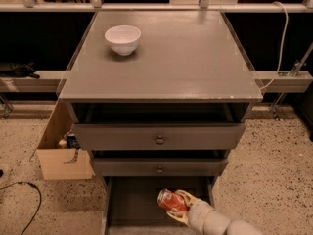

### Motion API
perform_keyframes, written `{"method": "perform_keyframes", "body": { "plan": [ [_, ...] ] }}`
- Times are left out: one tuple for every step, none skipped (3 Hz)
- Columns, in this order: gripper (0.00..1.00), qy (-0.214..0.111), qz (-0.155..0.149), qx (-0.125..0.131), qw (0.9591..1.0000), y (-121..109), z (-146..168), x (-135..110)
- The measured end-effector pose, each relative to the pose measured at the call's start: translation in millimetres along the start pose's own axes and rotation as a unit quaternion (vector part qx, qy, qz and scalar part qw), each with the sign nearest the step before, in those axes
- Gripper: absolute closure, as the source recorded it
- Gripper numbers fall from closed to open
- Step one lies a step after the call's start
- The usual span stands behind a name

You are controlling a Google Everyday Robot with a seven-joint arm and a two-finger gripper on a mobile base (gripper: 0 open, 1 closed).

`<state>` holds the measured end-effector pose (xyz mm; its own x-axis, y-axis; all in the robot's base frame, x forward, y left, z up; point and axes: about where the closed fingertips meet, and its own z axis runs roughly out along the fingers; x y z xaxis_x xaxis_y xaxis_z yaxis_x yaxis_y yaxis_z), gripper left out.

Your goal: Pick coke can from bottom drawer and place on counter

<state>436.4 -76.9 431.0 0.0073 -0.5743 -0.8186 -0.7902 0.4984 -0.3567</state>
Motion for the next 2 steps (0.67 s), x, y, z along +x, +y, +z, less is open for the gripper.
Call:
{"method": "perform_keyframes", "body": {
  "plan": [
    [1.0,-0.046,-0.099,-0.002,0.994,26.0,-51.1,-81.4],
    [1.0,-0.069,-0.114,0.021,0.9908,17.4,-70.4,-115.1]
  ]
}}
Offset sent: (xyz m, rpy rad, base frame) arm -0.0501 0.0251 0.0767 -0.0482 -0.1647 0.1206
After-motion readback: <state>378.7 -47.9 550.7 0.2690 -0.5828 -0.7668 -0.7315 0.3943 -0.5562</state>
